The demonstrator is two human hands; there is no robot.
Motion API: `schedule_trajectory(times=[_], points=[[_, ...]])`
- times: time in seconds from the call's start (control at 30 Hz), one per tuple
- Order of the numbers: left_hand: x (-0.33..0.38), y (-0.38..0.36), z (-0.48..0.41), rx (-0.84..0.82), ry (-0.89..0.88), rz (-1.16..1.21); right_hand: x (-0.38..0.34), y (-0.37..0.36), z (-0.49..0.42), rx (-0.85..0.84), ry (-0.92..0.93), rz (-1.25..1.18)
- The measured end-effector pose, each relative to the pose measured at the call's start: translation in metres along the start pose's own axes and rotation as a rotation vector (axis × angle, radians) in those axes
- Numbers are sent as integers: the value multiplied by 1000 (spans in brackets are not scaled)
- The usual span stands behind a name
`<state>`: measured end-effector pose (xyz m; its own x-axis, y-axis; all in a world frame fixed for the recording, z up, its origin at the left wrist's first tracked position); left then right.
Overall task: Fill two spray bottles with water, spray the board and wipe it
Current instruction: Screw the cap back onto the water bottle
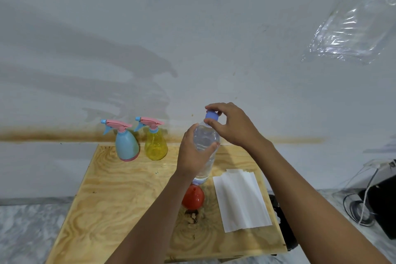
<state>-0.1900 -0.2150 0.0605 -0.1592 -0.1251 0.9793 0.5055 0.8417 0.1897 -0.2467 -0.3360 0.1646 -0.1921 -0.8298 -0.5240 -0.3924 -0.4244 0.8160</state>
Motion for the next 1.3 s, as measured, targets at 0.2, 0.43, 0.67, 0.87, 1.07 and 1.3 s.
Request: schedule_trajectory(times=[0.2,0.43,0.67,0.87,1.07,1.3], points=[[0,-1,3,-19,2,-3,10,16,-11,-246,48,117],[-1,0,2,-9,-7,8,2,-2,-7,15,-114,125],[-2,2,1,-12,-2,15,20,6,-4,-178,18,49],[-4,-1,2,3,3,5,10,-15,7,154,-137,-11],[-8,-2,1,-9,29,16,14,-18,8,97,-136,-82],[1,0,0,-22,26,20,9,-28,9,143,-193,-181]])
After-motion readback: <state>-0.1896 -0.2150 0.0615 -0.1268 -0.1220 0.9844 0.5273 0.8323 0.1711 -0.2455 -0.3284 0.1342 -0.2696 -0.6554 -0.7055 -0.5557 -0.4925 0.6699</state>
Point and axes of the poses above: each hand's wrist, its own z-axis away from the middle knuckle, its own y-axis out of the back of the hand, x = y × z, the point moved 3 cm from there along -z, towards the middle knuckle, and after that the axes turned 2 degrees about z, right-handed, at the moved point
